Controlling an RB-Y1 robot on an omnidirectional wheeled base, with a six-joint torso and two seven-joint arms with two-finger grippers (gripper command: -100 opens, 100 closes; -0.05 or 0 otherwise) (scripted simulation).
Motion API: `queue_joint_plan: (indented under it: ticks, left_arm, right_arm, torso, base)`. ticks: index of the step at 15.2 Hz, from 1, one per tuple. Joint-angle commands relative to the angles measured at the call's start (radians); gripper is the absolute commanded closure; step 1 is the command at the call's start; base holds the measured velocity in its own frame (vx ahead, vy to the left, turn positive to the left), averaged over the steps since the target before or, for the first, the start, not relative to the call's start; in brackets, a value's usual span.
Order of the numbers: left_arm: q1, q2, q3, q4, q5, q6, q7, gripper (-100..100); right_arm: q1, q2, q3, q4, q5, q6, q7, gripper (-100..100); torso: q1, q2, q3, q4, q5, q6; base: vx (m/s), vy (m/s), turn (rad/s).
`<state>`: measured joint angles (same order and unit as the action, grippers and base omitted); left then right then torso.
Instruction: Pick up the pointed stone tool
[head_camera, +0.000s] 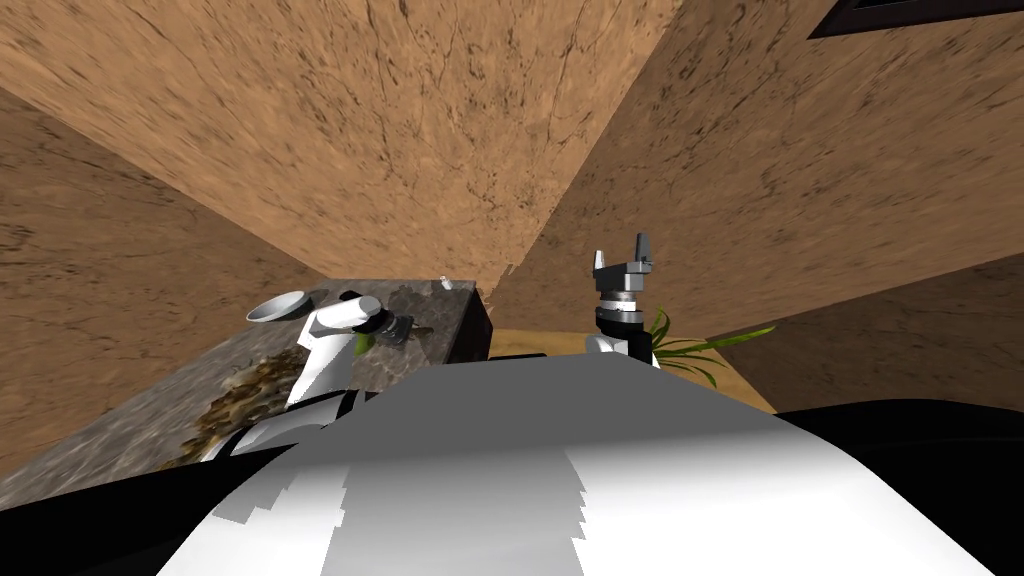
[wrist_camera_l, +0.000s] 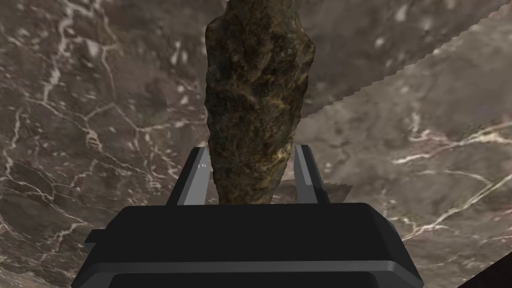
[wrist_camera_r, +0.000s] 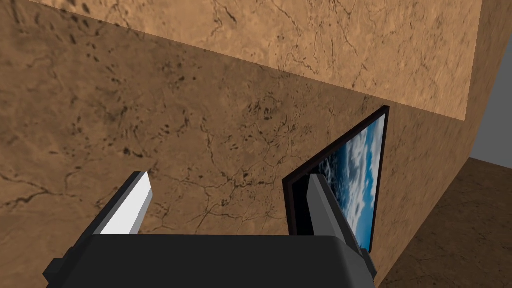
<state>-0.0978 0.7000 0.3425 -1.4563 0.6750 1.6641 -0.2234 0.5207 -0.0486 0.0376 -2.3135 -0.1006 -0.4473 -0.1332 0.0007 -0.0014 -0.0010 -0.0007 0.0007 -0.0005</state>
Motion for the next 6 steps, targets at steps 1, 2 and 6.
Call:
queue_joint_plan:
  ticks: [1,2,6]
  left_arm:
    - [0.0,0.0,0.0,0.0,0.0,0.0,0.0,100]
    - [0.0,0.0,0.0,0.0,0.0,0.0,0.0,100]
    - [0.003,0.012,0.013,-0.028,0.013,0.032,0.005,100]
  right_arm:
    - [0.0,0.0,0.0,0.0,0.0,0.0,0.0,0]
    - [0.0,0.0,0.0,0.0,0.0,0.0,0.0,0]
    - [0.0,0.0,0.0,0.0,0.0,0.0,0.0,0]
  torso:
    - [0.0,0.0,0.0,0.0,0.0,0.0]
    - [0.0,0.0,0.0,0.0,0.0,0.0]
    - [-0.001,-0.001,0.0,0.0,-0.001,-0.001]
  base:
    - [0.0,0.0,0.0]
    - [0.0,0.0,0.0]
    - [0.01,-0.014,0.037]
